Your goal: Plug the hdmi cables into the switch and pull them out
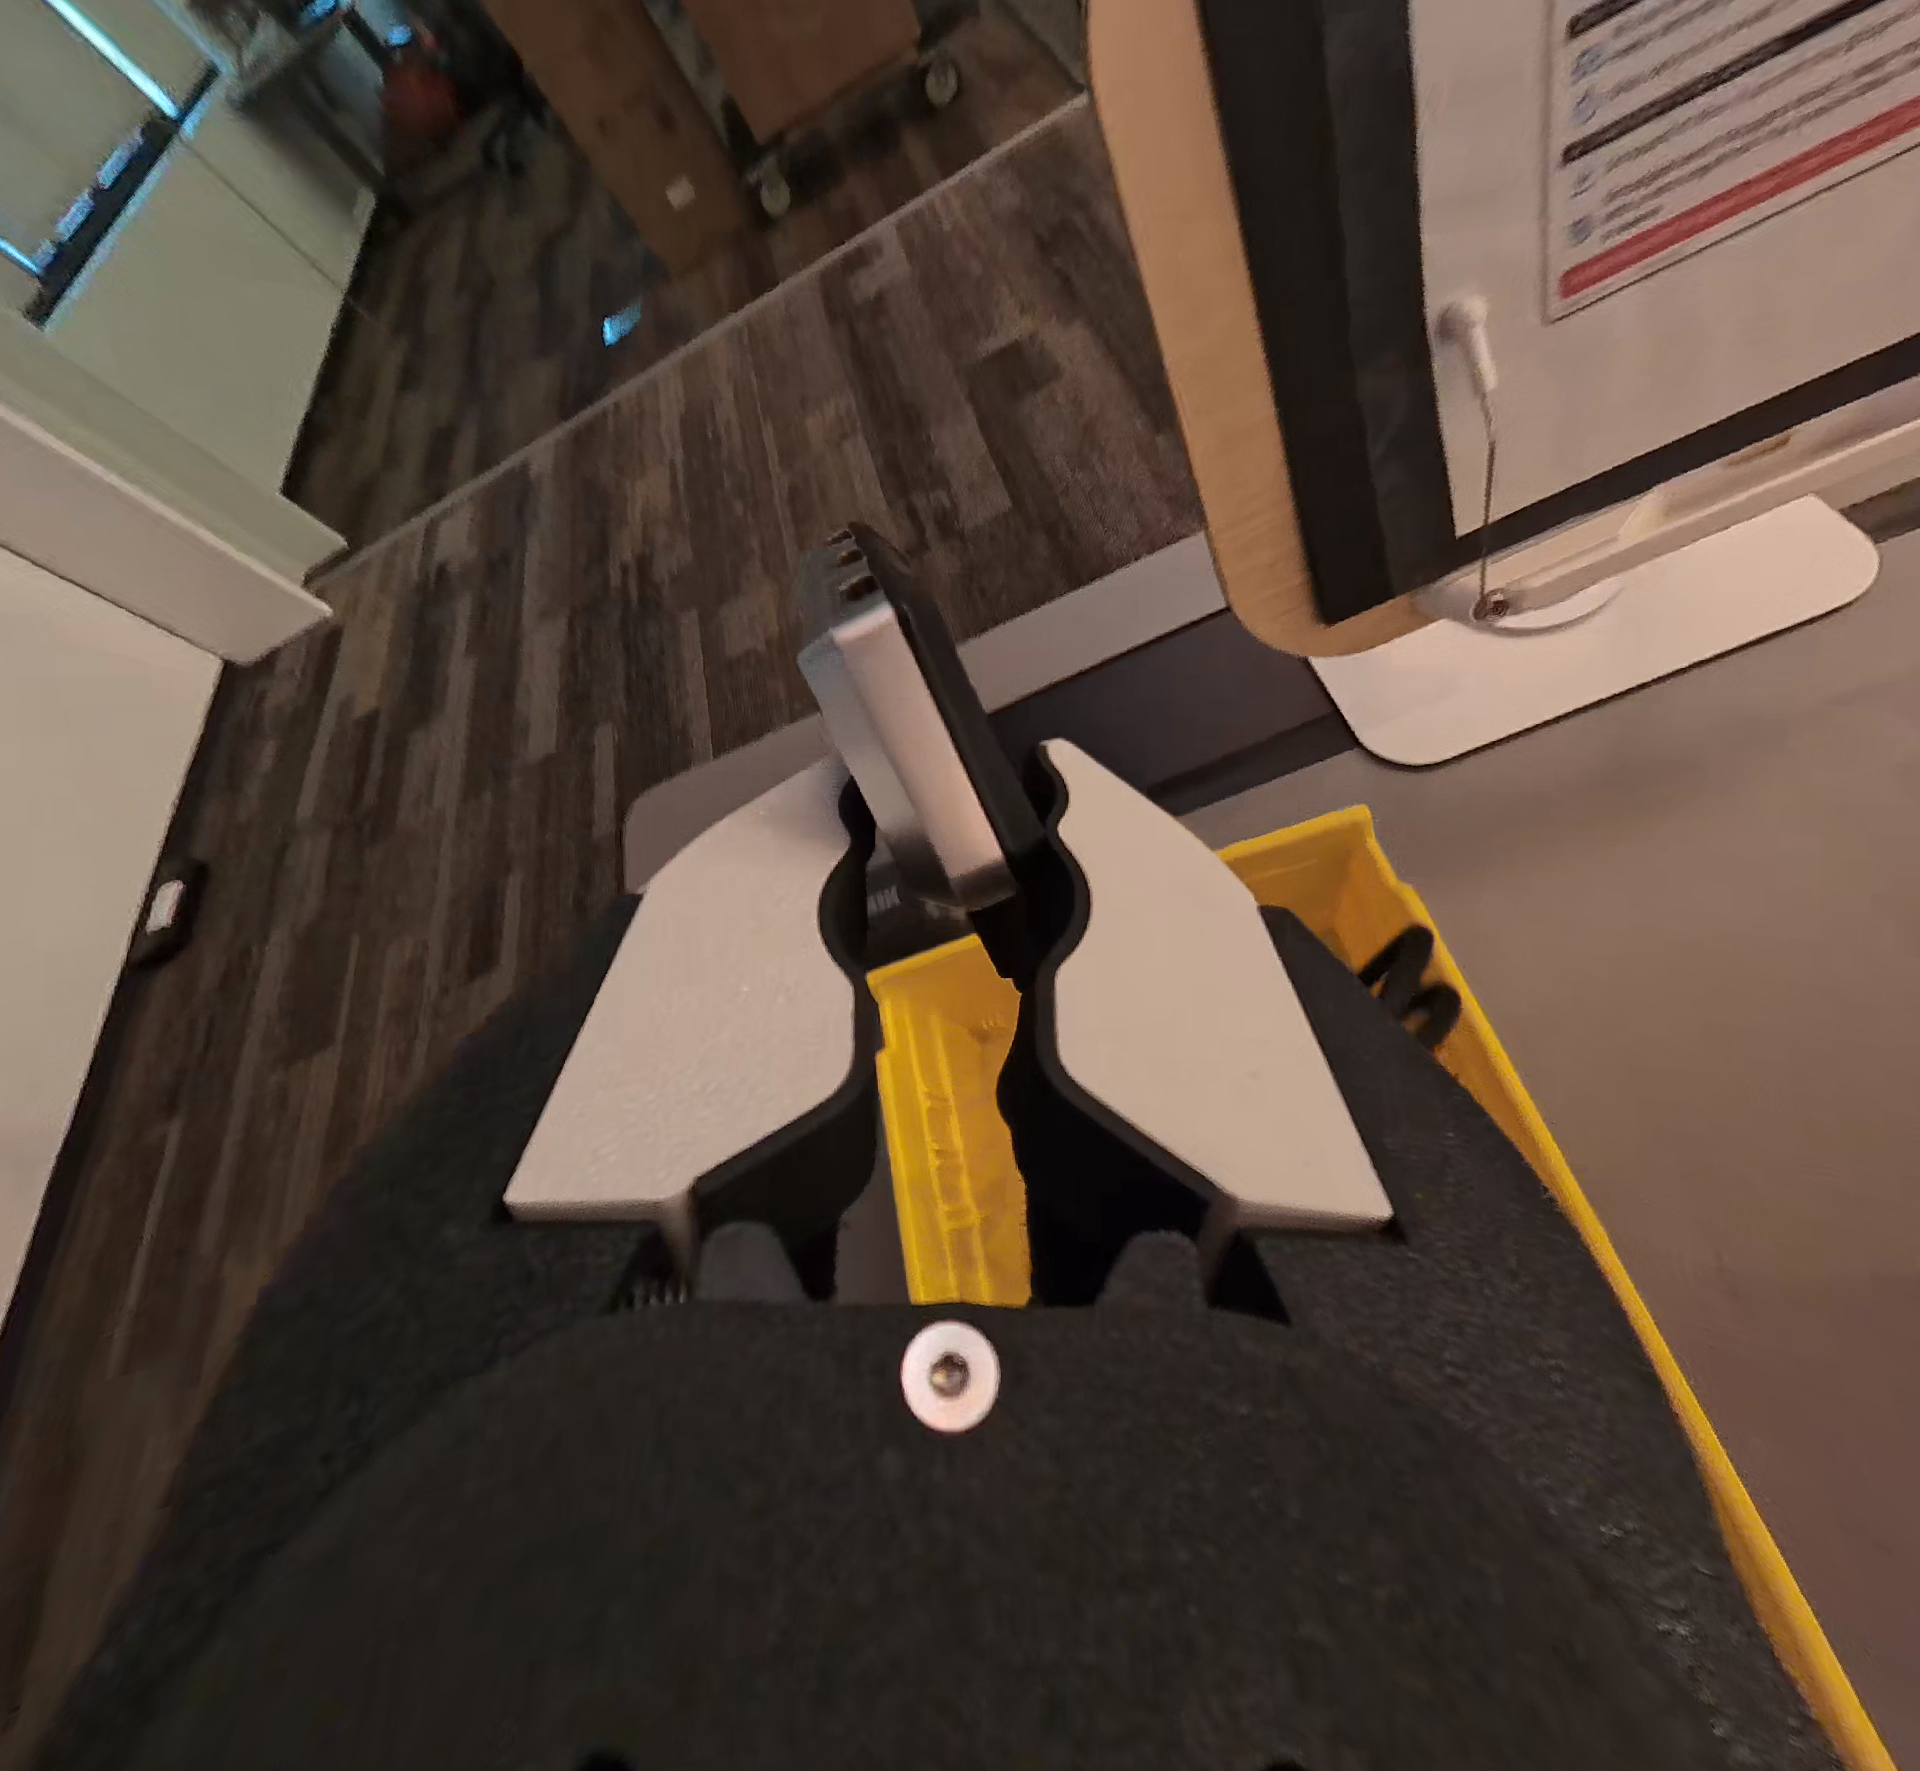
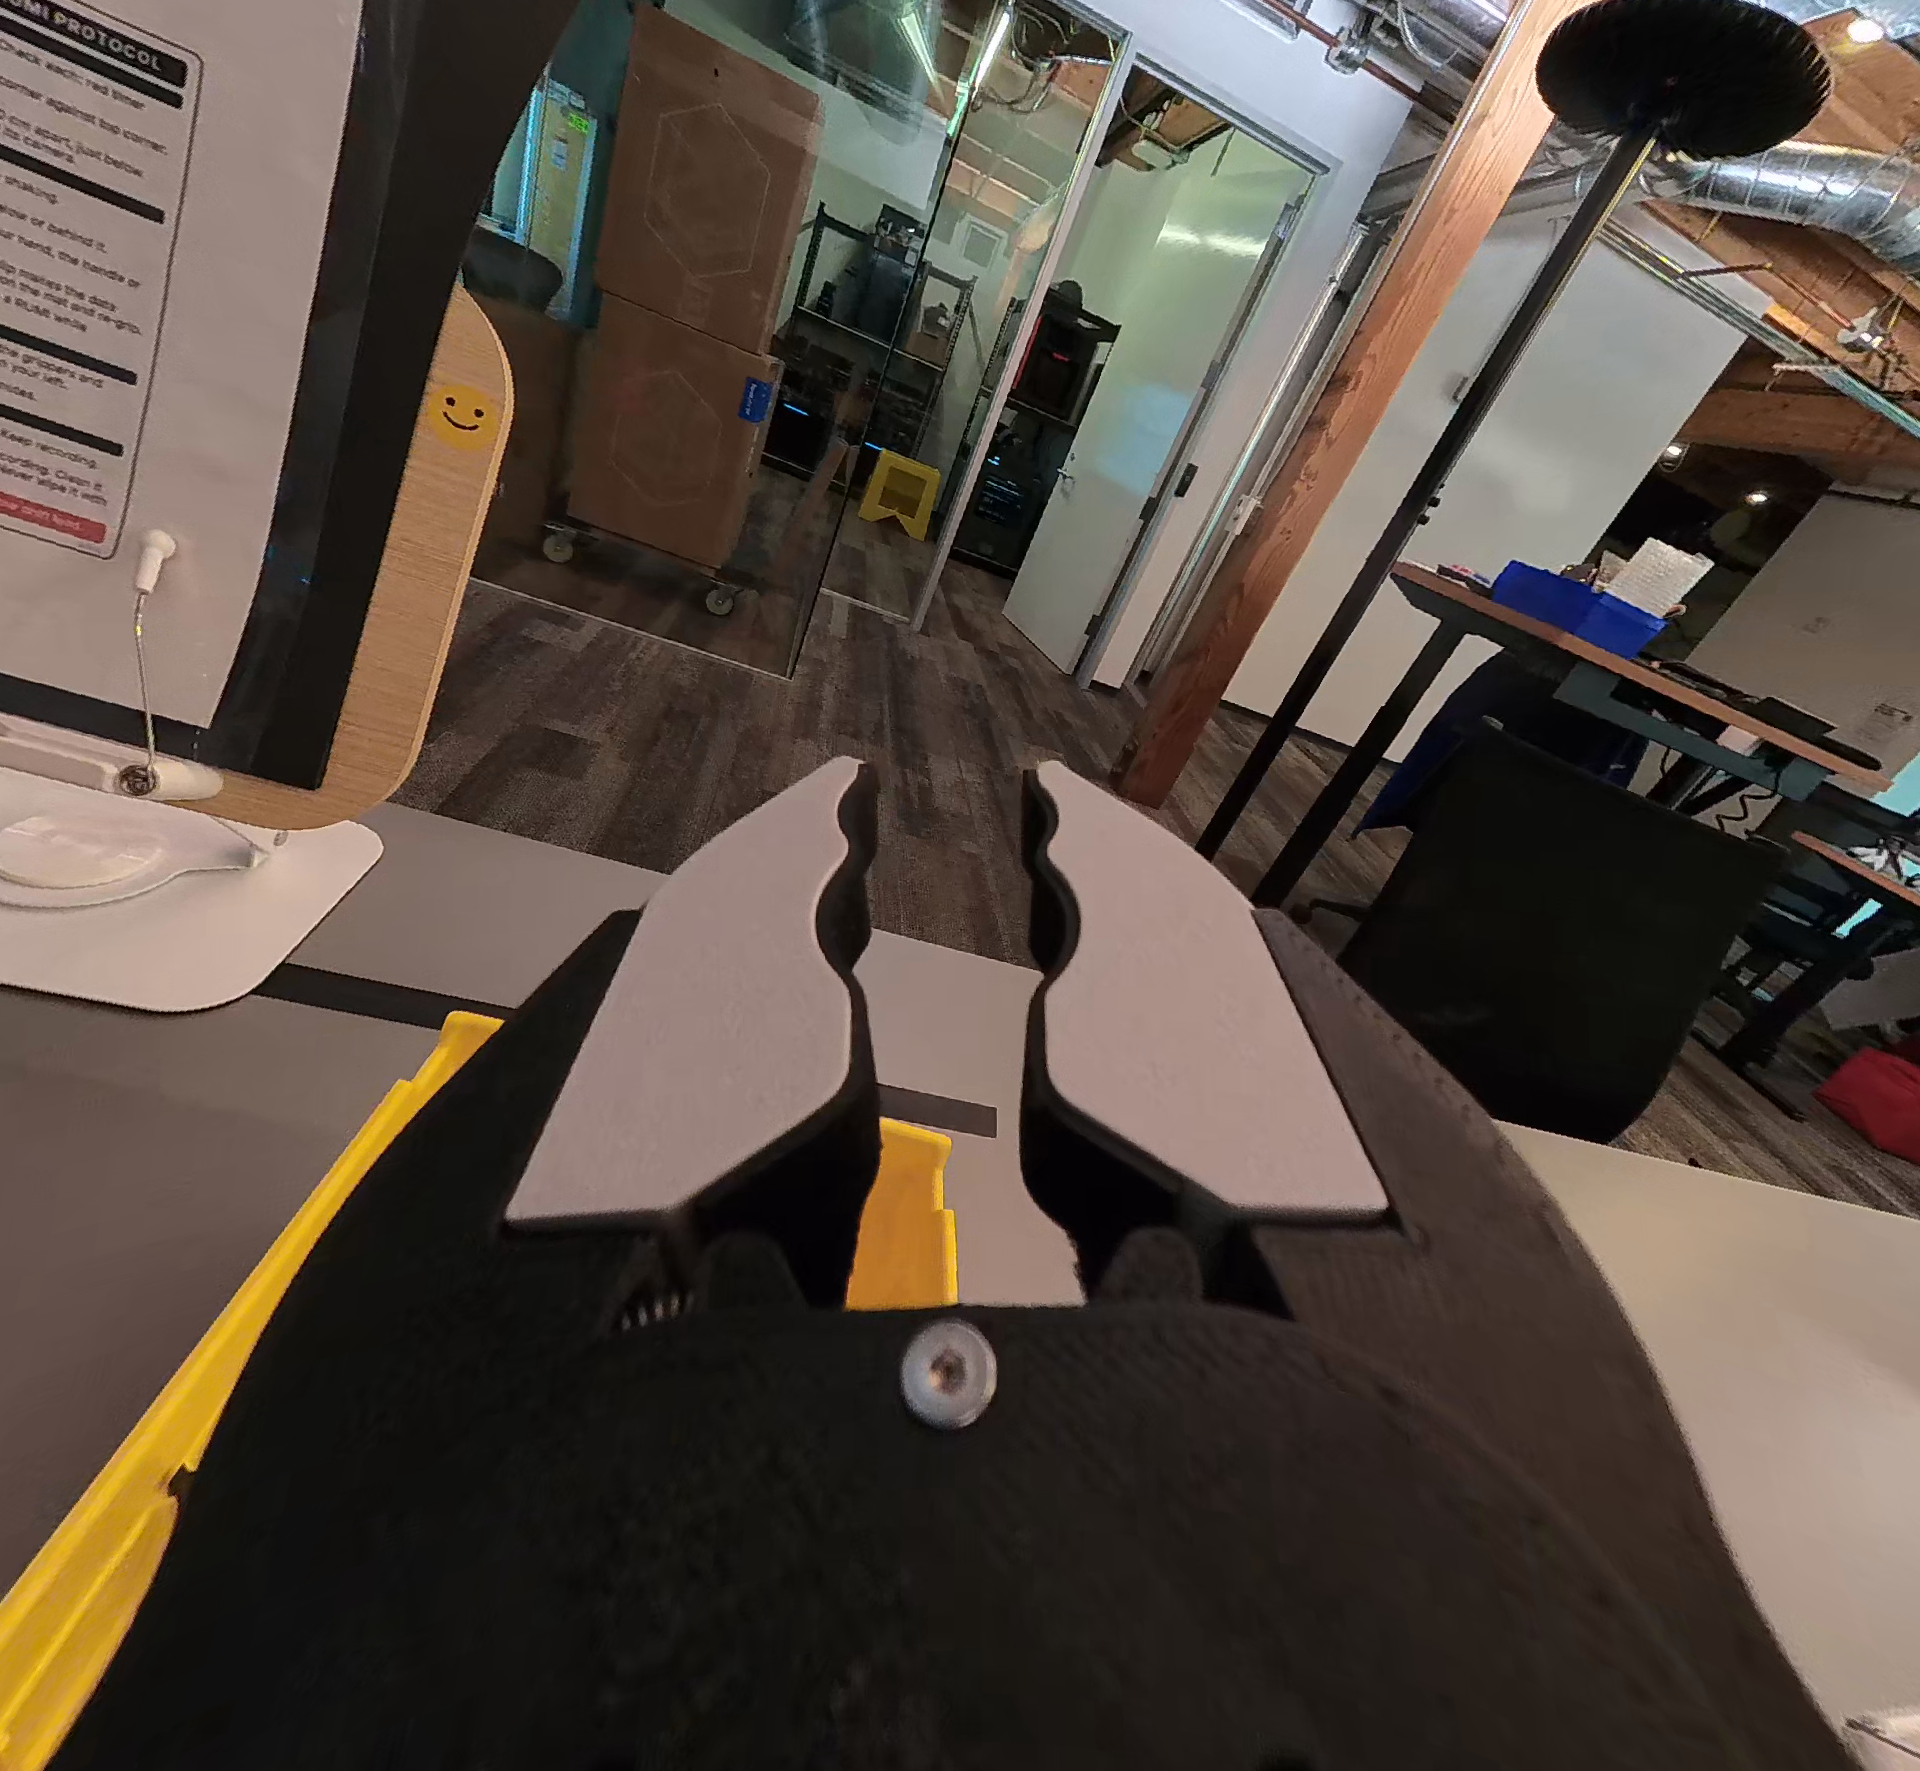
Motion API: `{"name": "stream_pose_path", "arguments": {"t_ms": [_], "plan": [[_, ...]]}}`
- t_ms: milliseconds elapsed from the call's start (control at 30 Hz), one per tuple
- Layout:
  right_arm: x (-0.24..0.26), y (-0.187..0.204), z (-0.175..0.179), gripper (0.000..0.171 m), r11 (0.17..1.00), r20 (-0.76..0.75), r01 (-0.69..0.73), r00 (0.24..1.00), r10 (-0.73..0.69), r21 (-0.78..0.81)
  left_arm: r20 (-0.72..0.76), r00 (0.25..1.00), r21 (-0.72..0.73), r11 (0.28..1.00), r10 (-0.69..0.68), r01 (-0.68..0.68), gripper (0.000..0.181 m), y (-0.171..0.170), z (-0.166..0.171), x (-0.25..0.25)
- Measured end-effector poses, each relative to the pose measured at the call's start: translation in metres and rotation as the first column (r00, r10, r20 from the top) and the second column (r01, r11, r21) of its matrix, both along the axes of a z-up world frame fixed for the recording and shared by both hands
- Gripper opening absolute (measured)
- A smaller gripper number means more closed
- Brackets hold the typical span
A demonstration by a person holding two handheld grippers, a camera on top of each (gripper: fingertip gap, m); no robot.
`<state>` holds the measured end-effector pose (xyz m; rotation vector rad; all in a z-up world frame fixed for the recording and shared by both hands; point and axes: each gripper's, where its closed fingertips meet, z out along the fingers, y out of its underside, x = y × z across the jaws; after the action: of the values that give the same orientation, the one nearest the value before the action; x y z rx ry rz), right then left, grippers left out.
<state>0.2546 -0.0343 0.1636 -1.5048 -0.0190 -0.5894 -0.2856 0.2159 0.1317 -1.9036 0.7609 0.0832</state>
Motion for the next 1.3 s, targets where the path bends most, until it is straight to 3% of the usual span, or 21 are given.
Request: {"name": "stream_pose_path", "arguments": {"t_ms": [167,367,500,600,767,867,967,1100,1300], "plan": [[-0.004,0.003,-0.002,0.027,1.0,0.005,-0.012,1.0,0.012,-0.009,0.039,0.994,0.134,0.986,-0.105,0.099,0.025,-0.022,0.057,0.023],[-0.013,0.01,-0.005,0.027,0.999,0.033,-0.029,0.999,0.03,-0.032,0.007,0.938,0.284,0.9,-0.346,0.33,0.024,-0.081,0.139,0.09],[-0.02,0.014,-0.008,0.027,0.997,0.051,-0.047,0.997,0.05,-0.053,-0.022,0.834,0.267,0.801,-0.551,0.536,0.024,-0.133,0.15,0.151],[-0.024,0.016,-0.011,0.027,0.996,0.068,-0.059,0.996,0.064,-0.073,-0.097,0.738,0.181,0.717,-0.668,0.673,0.024,-0.164,0.107,0.193],[-0.031,0.014,-0.008,0.027,0.993,0.086,-0.088,0.992,0.094,-0.072,-0.198,0.528,-0.038,0.545,-0.826,0.838,0.023,-0.206,-0.021,0.239],[-0.031,0.012,-0.006,0.027,0.993,0.085,-0.103,0.99,0.108,-0.064,-0.331,0.428,-0.085,0.479,-0.841,0.874,0.023,-0.223,-0.078,0.254],[-0.028,0.012,-0.007,0.027,0.992,0.068,-0.11,0.991,0.114,-0.066,-0.448,0.367,-0.095,0.452,-0.815,0.887,0.022,-0.232,-0.117,0.266],[-0.023,0.014,-0.012,0.027,0.99,0.057,-0.113,0.991,0.118,-0.085,-0.544,0.33,-0.158,0.481,-0.771,0.862,0.022,-0.232,-0.162,0.277],[-0.02,0.012,-0.011,0.027,0.99,0.044,-0.124,0.991,0.127,-0.073,-0.634,0.184,-0.29,0.451,-0.751,0.844,0.022,-0.233,-0.219,0.283]]}}
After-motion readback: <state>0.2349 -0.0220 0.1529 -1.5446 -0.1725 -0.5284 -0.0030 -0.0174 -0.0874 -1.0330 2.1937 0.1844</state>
